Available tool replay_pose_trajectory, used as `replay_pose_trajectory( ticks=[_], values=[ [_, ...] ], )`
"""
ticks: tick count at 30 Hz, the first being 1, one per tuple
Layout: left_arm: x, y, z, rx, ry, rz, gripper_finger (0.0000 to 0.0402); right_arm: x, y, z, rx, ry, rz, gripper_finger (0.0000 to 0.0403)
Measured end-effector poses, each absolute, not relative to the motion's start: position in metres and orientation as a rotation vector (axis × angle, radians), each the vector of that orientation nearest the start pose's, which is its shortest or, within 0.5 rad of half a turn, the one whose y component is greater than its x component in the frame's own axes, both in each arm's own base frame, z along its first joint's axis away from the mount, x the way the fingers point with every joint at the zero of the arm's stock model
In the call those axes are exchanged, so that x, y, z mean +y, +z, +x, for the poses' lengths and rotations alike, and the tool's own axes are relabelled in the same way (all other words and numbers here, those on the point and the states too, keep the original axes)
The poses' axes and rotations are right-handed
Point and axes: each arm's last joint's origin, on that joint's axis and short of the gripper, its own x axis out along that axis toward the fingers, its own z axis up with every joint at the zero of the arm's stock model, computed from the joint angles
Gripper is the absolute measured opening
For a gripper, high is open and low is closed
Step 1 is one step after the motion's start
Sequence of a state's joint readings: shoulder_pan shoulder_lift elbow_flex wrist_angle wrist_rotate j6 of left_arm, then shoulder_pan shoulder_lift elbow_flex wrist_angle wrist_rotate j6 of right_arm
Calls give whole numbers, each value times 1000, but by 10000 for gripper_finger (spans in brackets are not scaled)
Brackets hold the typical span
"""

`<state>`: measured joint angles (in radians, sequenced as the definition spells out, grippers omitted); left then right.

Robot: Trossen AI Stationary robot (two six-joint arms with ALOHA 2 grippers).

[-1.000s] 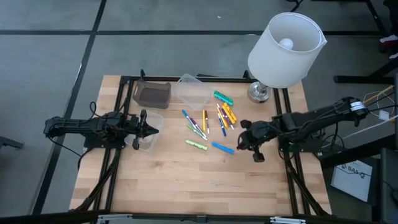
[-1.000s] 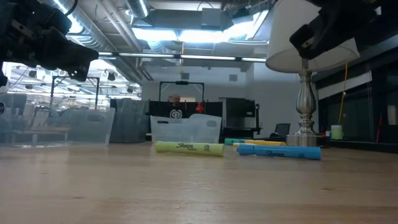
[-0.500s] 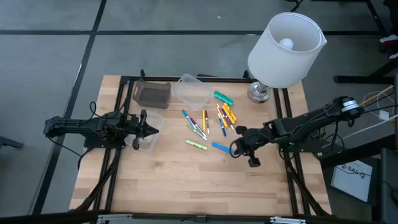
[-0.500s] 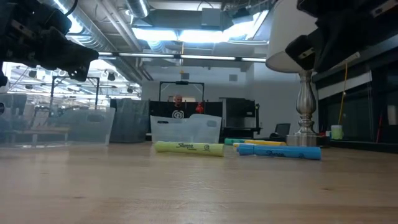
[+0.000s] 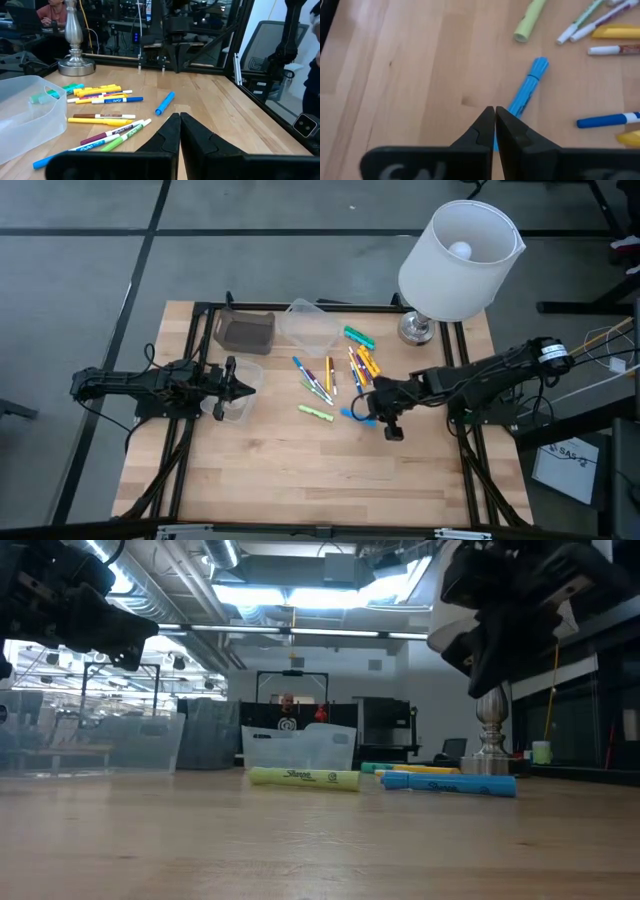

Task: Pick & Place Markers
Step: Put the blue highlighter into the top transparent bin

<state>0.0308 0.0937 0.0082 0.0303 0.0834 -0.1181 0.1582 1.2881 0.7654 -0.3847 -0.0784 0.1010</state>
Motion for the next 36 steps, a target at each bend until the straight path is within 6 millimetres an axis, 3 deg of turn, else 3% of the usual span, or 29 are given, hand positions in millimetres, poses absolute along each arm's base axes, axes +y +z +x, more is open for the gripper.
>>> replay_pose_trajectory(
  ticks=[15, 27, 36],
  values=[
    [1, 162, 103, 59, -49, -121, 6, 27, 211, 247, 921, 15, 261, 19],
    [1, 161, 103, 60, -48, -121, 6, 25, 219, 262, 1022, -132, 216, 126],
    [1, 162, 103, 60, -48, -121, 6, 29, 203, 273, 1061, -129, 209, 139]
  ],
)
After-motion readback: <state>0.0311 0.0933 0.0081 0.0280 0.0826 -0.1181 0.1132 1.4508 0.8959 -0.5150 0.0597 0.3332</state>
